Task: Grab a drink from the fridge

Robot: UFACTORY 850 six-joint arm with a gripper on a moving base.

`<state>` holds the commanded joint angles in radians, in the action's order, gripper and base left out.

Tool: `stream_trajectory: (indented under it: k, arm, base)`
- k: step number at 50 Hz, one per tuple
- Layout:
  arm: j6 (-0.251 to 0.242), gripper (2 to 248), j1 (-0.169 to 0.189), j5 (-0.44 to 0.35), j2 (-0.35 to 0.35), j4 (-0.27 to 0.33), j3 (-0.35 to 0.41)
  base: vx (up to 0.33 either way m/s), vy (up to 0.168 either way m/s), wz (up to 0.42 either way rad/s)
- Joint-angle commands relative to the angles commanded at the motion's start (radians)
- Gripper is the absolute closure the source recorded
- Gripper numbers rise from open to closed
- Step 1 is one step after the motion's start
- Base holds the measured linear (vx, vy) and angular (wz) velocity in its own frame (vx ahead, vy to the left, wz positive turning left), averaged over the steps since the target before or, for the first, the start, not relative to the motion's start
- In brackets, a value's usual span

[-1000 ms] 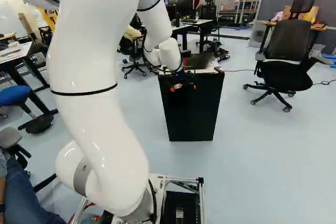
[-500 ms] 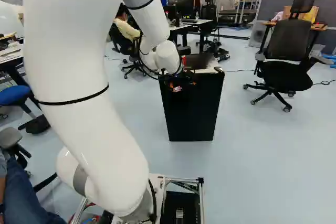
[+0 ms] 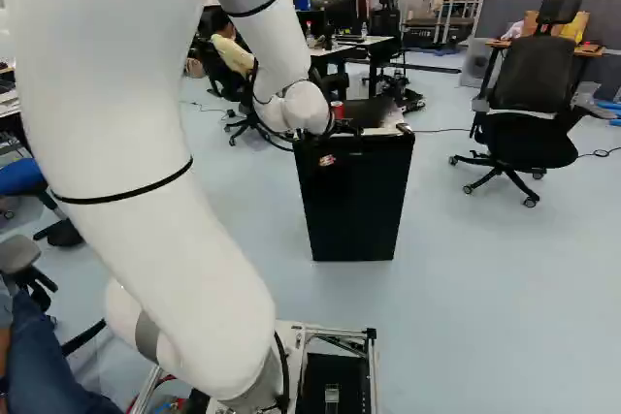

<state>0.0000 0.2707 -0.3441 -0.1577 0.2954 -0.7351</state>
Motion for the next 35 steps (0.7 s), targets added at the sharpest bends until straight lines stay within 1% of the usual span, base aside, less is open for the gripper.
stream_trajectory:
  k: [16, 28, 35]
  arm:
    - [0.000, 3, 0.000, -0.168, -0.003, -0.005, 0.000]
    - [0.000, 3, 0.000, -0.292, -0.026, -0.023, -0.002]
    - [0.000, 3, 0.000, -0.351, -0.042, -0.042, -0.002]
  base:
    - [0.000, 0.000, 0.000]
    - [0.000, 0.000, 0.000]
    - [0.000, 0.000, 0.000]
